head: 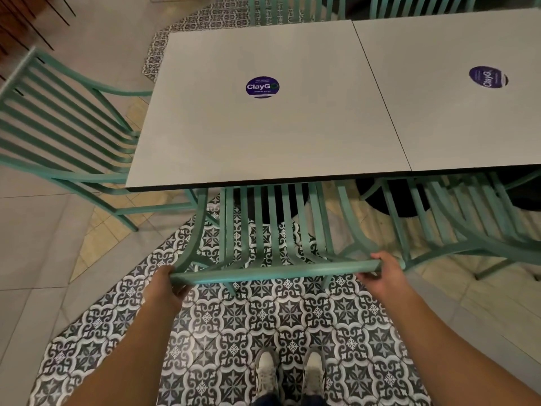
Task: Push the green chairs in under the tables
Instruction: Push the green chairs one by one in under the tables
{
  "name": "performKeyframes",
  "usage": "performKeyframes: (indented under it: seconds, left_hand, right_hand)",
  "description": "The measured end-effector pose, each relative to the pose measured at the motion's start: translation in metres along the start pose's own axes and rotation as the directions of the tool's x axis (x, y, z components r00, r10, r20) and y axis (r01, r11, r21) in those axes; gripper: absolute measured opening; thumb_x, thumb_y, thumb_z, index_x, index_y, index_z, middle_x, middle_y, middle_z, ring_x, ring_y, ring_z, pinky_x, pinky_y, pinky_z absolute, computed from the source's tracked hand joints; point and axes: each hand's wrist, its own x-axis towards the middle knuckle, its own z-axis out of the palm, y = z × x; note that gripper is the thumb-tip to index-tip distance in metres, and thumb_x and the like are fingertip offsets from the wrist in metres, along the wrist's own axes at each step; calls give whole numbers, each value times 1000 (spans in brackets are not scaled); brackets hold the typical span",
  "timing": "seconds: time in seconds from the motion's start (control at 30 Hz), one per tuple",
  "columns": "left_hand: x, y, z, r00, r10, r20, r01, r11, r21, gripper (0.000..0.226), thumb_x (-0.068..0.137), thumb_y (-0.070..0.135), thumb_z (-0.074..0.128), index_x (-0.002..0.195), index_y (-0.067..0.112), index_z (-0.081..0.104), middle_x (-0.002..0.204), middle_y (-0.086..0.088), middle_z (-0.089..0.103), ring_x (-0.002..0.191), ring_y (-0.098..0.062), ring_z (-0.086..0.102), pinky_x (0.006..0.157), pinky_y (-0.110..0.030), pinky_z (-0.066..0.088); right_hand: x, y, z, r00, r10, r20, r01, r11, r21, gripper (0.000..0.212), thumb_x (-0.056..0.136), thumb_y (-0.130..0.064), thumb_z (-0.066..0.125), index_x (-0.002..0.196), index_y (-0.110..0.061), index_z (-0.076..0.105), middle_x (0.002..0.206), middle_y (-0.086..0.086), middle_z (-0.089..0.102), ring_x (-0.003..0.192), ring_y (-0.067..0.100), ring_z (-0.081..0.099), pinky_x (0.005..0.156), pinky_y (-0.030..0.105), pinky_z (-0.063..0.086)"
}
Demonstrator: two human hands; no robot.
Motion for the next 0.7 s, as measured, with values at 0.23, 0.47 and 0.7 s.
performKeyframes:
  seconds: [0.23,0.47,0.7]
  left_hand:
    - [2,-1,-4,998,31,46,-32,999,25,31,89,19,61,114,5,51,108,-16,62,93,-27,66,61,-40,56]
    - [3,-18,-20,954,31,297,-114,957,266,48,90,55,54,103,8,59,105,-14,57,100,-31,56,85,-53,50]
    - [-39,-79,36,822,-160,546,-168,848,502,63,89,59,49,125,7,53,123,-17,61,114,-35,56,96,-58,43]
  right_hand:
    - [-2,1,-1,1000,3,23,-3,1000,9,7,92,-7,55,95,-9,49,110,18,51,104,33,56,92,47,52]
    - [-8,-3,-25,990,-93,107,105,988,-115,25,90,-33,63,98,-11,54,108,14,55,105,28,57,90,47,52]
    - [-19,3,-68,973,-182,141,185,983,-6,53,92,-45,57,133,-16,42,123,14,51,116,29,52,98,47,45]
